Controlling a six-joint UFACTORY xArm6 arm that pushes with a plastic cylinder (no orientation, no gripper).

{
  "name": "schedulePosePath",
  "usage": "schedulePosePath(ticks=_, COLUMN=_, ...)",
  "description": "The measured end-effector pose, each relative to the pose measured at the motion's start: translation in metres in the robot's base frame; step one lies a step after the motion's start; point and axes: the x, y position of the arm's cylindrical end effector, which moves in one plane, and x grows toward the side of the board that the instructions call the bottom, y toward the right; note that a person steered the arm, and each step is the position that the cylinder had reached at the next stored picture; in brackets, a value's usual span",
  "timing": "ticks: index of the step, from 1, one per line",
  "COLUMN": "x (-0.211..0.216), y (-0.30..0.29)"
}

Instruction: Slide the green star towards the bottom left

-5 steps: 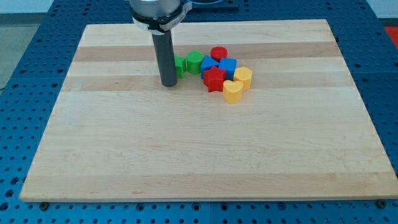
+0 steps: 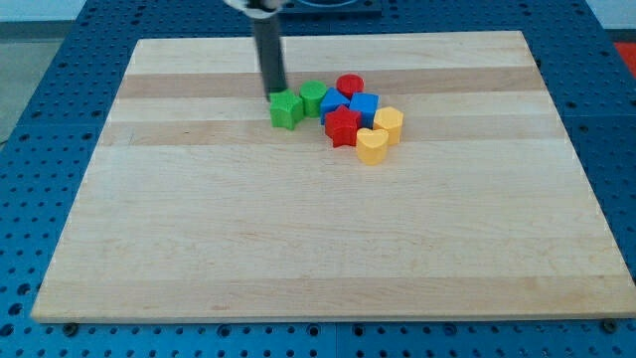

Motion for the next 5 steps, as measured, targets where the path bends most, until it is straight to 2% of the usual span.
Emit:
schedulePosePath(ticks=2, x=0.077, y=-0.027)
schedulePosePath(ticks=4, x=0.086, y=0.049)
schedulePosePath(ticks=5, x=0.122, y=0.057)
